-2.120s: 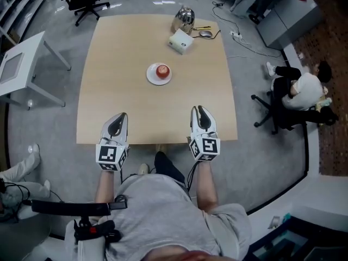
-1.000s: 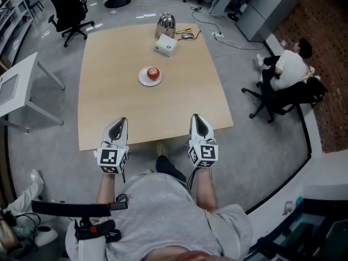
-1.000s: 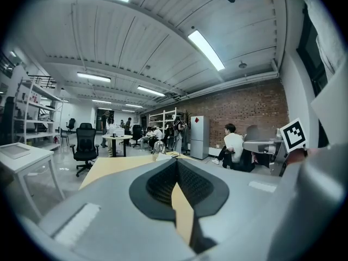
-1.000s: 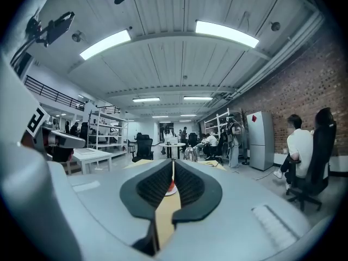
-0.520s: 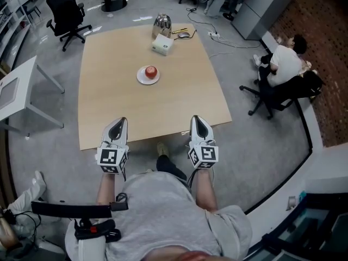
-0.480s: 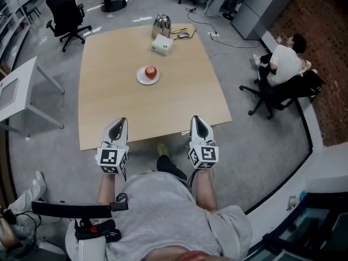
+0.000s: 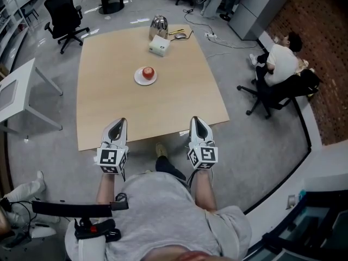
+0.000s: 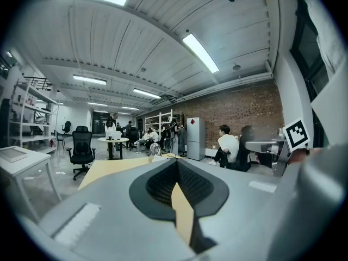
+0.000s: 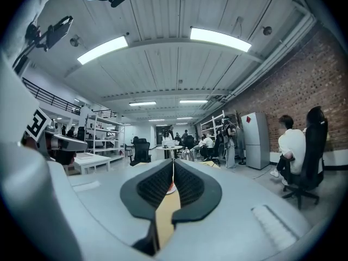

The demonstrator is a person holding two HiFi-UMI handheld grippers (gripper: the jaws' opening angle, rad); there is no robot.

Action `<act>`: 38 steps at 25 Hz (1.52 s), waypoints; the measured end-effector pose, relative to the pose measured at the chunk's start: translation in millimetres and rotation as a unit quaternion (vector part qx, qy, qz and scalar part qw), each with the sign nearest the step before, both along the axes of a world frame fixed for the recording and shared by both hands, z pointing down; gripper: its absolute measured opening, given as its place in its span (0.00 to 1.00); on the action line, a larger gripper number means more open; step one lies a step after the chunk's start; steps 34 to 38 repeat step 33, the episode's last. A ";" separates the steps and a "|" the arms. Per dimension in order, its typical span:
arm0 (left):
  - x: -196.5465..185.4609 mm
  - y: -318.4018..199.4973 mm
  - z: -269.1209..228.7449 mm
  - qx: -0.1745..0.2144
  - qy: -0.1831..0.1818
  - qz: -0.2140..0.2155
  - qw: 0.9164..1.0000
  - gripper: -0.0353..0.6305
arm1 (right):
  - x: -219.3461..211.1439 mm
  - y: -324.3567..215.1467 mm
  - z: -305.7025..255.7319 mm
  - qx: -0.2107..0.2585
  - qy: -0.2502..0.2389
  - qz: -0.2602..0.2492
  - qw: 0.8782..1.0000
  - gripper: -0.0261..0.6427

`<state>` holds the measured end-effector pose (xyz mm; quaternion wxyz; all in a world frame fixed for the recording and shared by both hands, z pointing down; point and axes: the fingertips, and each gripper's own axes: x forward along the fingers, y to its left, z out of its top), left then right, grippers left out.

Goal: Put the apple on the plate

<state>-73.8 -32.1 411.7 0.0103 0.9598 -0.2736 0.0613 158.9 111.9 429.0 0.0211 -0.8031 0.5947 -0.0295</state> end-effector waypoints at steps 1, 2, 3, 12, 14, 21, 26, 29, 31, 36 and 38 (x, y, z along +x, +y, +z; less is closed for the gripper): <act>0.0 -0.1 0.1 0.000 0.000 0.000 1.000 0.08 | -0.2 -0.6 0.1 0.000 0.000 -0.001 1.000 0.06; 0.0 -0.4 0.1 -0.001 -0.001 0.000 1.000 0.08 | -0.5 -1.2 0.0 -0.001 0.000 -0.001 1.000 0.06; -0.2 -0.6 -0.1 -0.001 -0.001 -0.001 1.000 0.08 | -0.9 -1.8 0.1 -0.002 0.001 -0.002 1.000 0.06; 0.6 -1.0 -0.3 -0.001 0.000 -0.003 1.000 0.08 | -3.2 -5.6 3.5 -0.012 0.003 -0.012 1.000 0.05; 0.3 -0.7 0.5 -0.003 -0.001 -0.003 1.000 0.08 | -3.1 -5.4 3.0 -0.012 0.003 -0.012 1.000 0.05; 0.5 -0.4 0.5 -0.005 -0.001 -0.004 1.000 0.08 | -1.8 -4.5 2.8 -0.015 0.003 -0.011 1.000 0.05; 2.2 0.3 -0.2 -0.006 -0.002 -0.003 1.000 0.08 | -0.9 -4.6 3.1 -0.018 0.000 -0.013 1.000 0.05; 1.6 0.5 1.1 -0.006 -0.002 -0.003 1.000 0.08 | -2.1 -4.5 4.7 -0.018 0.000 -0.014 1.000 0.05; 1.5 0.3 1.2 -0.006 -0.003 -0.003 1.000 0.08 | -2.2 -4.8 5.0 -0.018 -0.001 -0.014 1.000 0.05; 1.5 0.0 1.0 -0.006 -0.003 -0.004 1.000 0.08 | -2.2 -5.0 5.0 -0.019 -0.001 -0.014 1.000 0.05; 1.5 0.0 1.0 -0.006 -0.003 -0.004 1.000 0.08 | -2.2 -5.0 5.0 -0.019 -0.001 -0.014 1.000 0.05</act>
